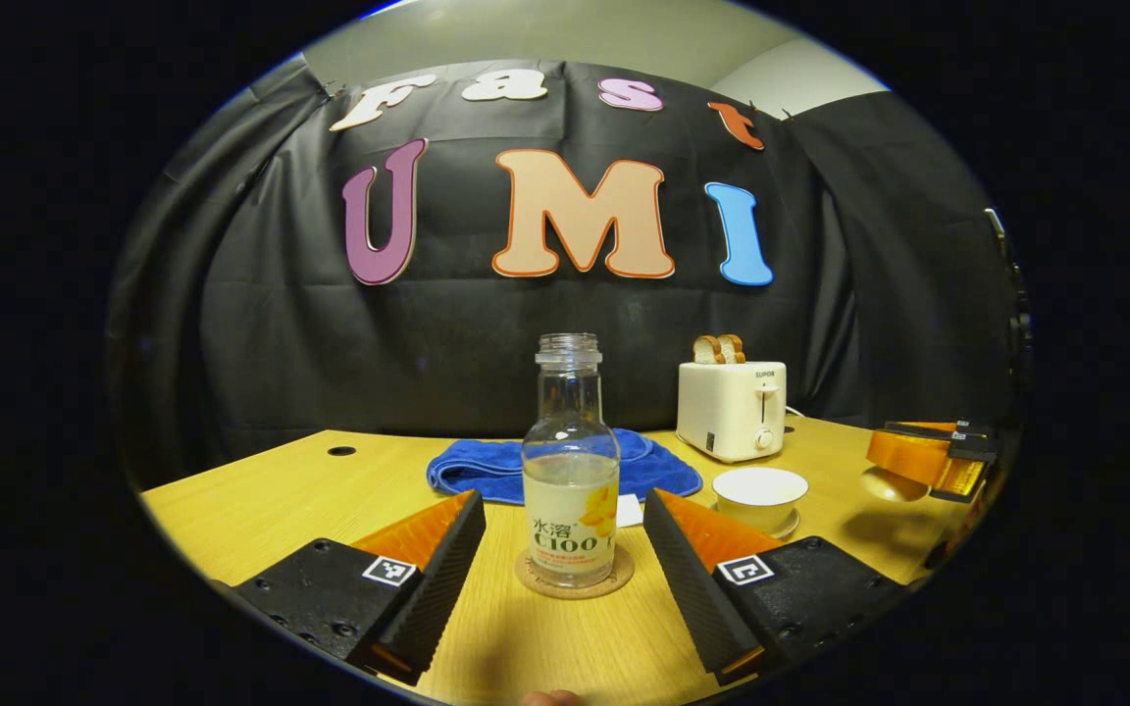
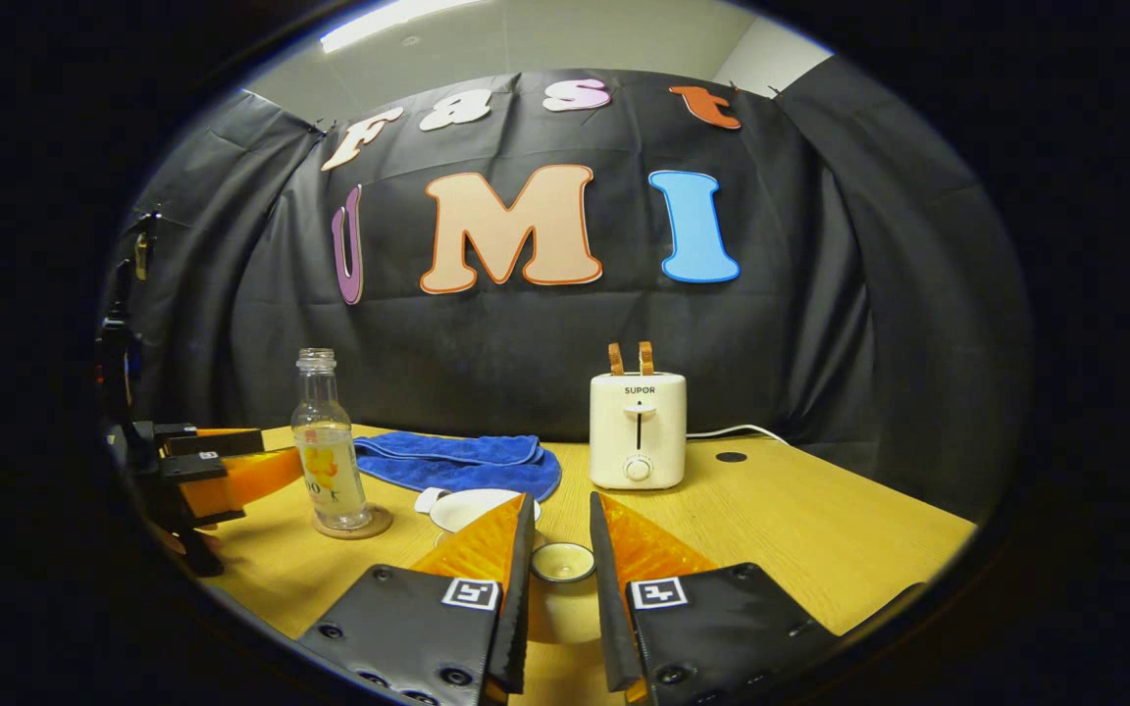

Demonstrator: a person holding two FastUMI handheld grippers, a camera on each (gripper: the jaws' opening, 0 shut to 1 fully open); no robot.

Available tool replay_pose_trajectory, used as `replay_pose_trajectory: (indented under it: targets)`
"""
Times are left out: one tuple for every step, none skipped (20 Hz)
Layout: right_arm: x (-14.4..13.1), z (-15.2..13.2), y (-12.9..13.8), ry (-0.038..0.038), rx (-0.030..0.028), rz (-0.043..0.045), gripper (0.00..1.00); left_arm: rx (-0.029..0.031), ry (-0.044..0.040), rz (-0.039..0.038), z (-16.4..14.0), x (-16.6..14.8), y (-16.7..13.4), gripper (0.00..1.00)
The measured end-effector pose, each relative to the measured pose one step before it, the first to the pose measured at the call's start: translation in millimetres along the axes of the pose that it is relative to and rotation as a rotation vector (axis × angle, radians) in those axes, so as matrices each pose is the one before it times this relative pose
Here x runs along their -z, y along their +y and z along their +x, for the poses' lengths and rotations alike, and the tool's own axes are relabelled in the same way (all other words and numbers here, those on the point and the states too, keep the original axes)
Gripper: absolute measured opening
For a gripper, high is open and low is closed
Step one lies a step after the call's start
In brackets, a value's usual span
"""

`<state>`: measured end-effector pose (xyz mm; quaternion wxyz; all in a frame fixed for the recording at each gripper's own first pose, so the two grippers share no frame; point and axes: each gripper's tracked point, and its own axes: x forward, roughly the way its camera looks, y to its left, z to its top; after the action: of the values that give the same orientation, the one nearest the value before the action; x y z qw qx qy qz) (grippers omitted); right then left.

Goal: Open the teacup lid with one hand, grasp the water bottle and pour water into the teacup with the other hand; after pouring, place the water bottle on the coaster and then close the teacup lid.

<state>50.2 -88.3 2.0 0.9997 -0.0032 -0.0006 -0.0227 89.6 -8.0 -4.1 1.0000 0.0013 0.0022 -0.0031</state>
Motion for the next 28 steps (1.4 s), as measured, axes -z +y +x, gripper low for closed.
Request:
replay_pose_trajectory:
  targets:
    - [0.35, -0.75, -1.74, 0.00034, 0.00113, -0.00038, 0.34, 0.00467, -0.00481, -0.00003, 4.84, -1.09, -1.51, 0.95]
    - [0.7, -1.16, 0.45, 0.0002, -0.00143, 0.00003, 0.34, -0.00308, 0.00195, 0.00069, 4.55, 0.01, 0.8, 0.95]
    - [-0.36, 0.09, 0.07, 0.0002, -0.00056, -0.00025, 0.34, -0.00358, 0.00237, -0.00033, 3.72, 0.36, 0.31, 0.95]
    - [0.13, 0.59, -0.19, 0.00034, -0.00028, -0.00002, 0.34, -0.0007, -0.00542, 0.00031, 3.67, -0.31, -0.51, 0.95]
    - [-1.18, -0.14, -0.38, 0.00018, -0.00008, 0.00001, 0.34, 0.00474, 0.0024, -0.00004, 3.87, 0.08, -1.1, 0.95]
    - [0.97, -0.33, 0.2, 0.0, -0.00002, 0.00001, 0.34, 0.0007, 0.00232, 0.00034, 4.22, 1.21, -0.47, 0.95]
    - [-1.21, -0.38, 0.19, 0.0, -0.00022, -0.00012, 0.34, 0.00186, -0.0016, -0.00016, 2.34, -0.87, -0.51, 0.95]
    - [0.44, -0.13, 0.16, 0.00024, -0.00087, 0.00029, 0.34, 0.00133, -0.00125, 0.00027, 4.74, -0.18, -0.51, 0.95]
    - [-0.11, 0.14, 0.73, -0.00015, -0.00048, -0.00014, 0.34, -0.0024, 0.00152, -0.00062, 3.64, -0.08, 0.71, 0.95]
    - [0.38, -0.26, -0.14, 0.00027, -0.00074, 0.00022, 0.34, -0.00429, -0.00018, -0.00022, 2.1, 0.46, 0.9, 0.94]
    - [-0.18, -0.02, -0.37, -0.00001, -0.00025, -0.00008, 0.34, -0.00366, -0.00259, 0.00033, 2.03, -0.89, 1.21, 0.95]
    - [0.27, -0.07, 0.21, 0.00042, 0.0, 0.00014, 0.34, -0.00088, 0.00153, 0.00039, 1.59, 0.85, -0.14, 0.96]
    - [-0.56, 0.08, -0.12, -0.00032, -0.00012, -0.00028, 0.34, -0.00332, -0.00102, -0.00049, 2.79, 0.14, 0.58, 0.95]
    - [0.7, 0.2, 0.01, 0.0004, -0.00001, 0.00022, 0.34, -0.00753, -0.00045, 0.00057, 4.17, 0.16, 1.95, 0.96]
    - [-0.53, -0.17, -0.15, -0.00027, -0.00018, -0.00033, 0.34, -0.00439, 0.00098, -0.00065, 3.44, -0.21, 1.01, 0.94]
    - [0.38, 0.06, 0.14, 0.00057, 0.0001, 0.00037, 0.34, -0.0002, -0.00069, 0.00035, 3.46, 0.0, 0.64, 0.95]
    - [-0.52, -0.17, -0.13, -0.00043, -0.00011, -0.0004, 0.34, 0.0029, 0.00191, -0.00029, 3.02, 0.08, -0.31, 0.95]
    - [0.47, 0.21, -0.01, 0.00049, 0.00015, 0.00039, 0.34, 0.00587, 0.00396, -0.00069, 1.83, 0.58, -1.35, 0.95]
    - [-0.56, -0.15, 0.21, -0.00047, -0.00008, -0.00033, 0.34, 0.00759, -0.00223, -0.00069, 1.76, 0.47, -1.16, 0.95]
    - [0.46, -0.64, 0.25, 0.00041, 0.00005, 0.00012, 0.34, -0.00242, -0.00404, -0.002, -1.88, -1.93, 0.59, 0.83]
    - [0.05, 0.28, 0.24, -0.0001, 0.00014, -0.00011, 0.34, 0.00221, 0.00371, 0.00291, 3.46, 2.98, -0.65, 0.71]
    - [0.07, 0.24, -0.33, -0.00012, -0.00002, 0.00003, 0.34, 0.00004, -0.00409, -0.00362, -2.11, -2.15, 0.64, 0.69]
    - [-0.76, -0.98, -0.16, 0.00027, -0.00015, 0.00013, 0.34, 0.00027, 0.00434, 0.00364, 0.48, 0.24, 0.02, 0.68]
    - [0.63, 0.91, 0.36, 0.00013, 0.00002, -0.00001, 0.34, 0.00016, -0.00328, -0.00308, -0.32, -0.05, 0.13, 0.67]
    - [-0.28, 0.3, 0.24, -0.00028, 0.00006, -0.00021, 0.34, 0.00015, 0.00288, 0.00233, -0.2, -0.19, -0.41, 0.67]
    - [0.04, -0.35, -0.58, 0.00046, 0.00022, 0.00033, 0.34, 0.00019, -0.00194, -0.00183, 0.13, 0.49, 0.35, 0.67]
    - [-0.33, -0.19, 0.09, -0.00031, -0.00002, -0.00031, 0.34, -0.00004, 0.0015, 0.00114, -0.28, 0.29, -0.16, 0.67]
    - [0.43, 0.08, 0.08, 0.00048, 0.00015, 0.00026, 0.34, -0.00152, 0.00284, 0.00114, -0.34, 0.06, -0.32, 0.66]
